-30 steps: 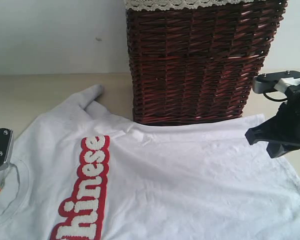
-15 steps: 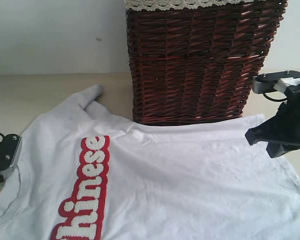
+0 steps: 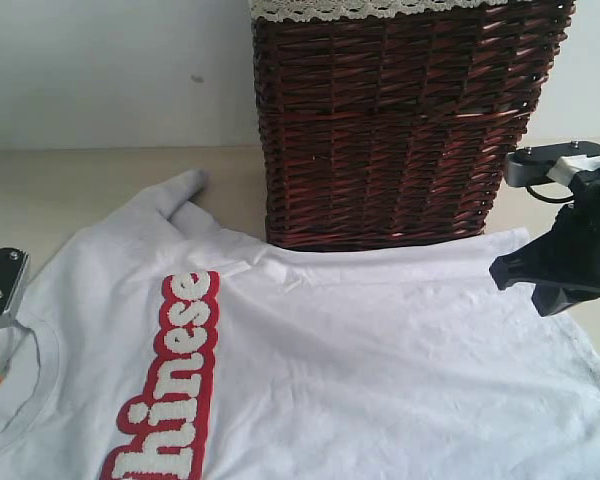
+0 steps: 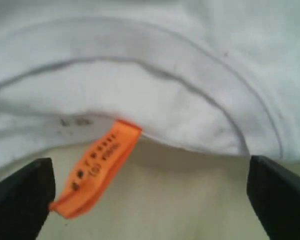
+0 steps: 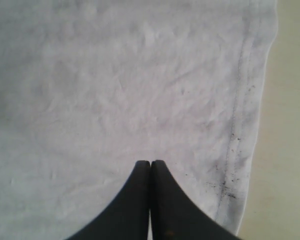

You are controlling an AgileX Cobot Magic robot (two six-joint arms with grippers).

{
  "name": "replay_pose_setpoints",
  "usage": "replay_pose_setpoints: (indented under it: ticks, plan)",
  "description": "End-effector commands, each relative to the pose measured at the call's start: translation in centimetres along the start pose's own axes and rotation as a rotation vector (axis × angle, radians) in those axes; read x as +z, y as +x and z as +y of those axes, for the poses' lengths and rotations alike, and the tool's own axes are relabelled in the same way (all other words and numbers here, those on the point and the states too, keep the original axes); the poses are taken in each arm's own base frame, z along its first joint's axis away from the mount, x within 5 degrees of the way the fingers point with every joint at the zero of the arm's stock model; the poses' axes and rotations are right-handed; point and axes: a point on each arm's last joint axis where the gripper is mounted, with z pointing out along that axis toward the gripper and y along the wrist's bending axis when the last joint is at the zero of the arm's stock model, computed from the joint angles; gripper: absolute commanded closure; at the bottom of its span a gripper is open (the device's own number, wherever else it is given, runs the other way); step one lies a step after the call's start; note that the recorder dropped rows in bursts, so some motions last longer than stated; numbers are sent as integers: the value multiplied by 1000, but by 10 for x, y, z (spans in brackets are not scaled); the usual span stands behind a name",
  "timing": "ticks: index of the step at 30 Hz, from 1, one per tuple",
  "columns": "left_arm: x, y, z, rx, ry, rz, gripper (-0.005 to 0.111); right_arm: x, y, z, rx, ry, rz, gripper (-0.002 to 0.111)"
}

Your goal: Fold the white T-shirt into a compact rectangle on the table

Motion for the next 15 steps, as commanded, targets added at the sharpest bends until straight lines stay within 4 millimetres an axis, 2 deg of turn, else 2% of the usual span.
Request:
replay_pose_setpoints:
  ticks: [1, 7, 15]
  plan:
    - [-11, -6, 0, 0, -45, -66, 1, -4, -2, 1, -8, -2, -18, 108]
    - [-4, -16, -5, -10, -14, -147, 1, -4, -2, 1, -8, -2, -18, 108]
    - [21, -8, -5, -19, -35, -59, 1, -4, -2, 1, -8, -1, -20, 108]
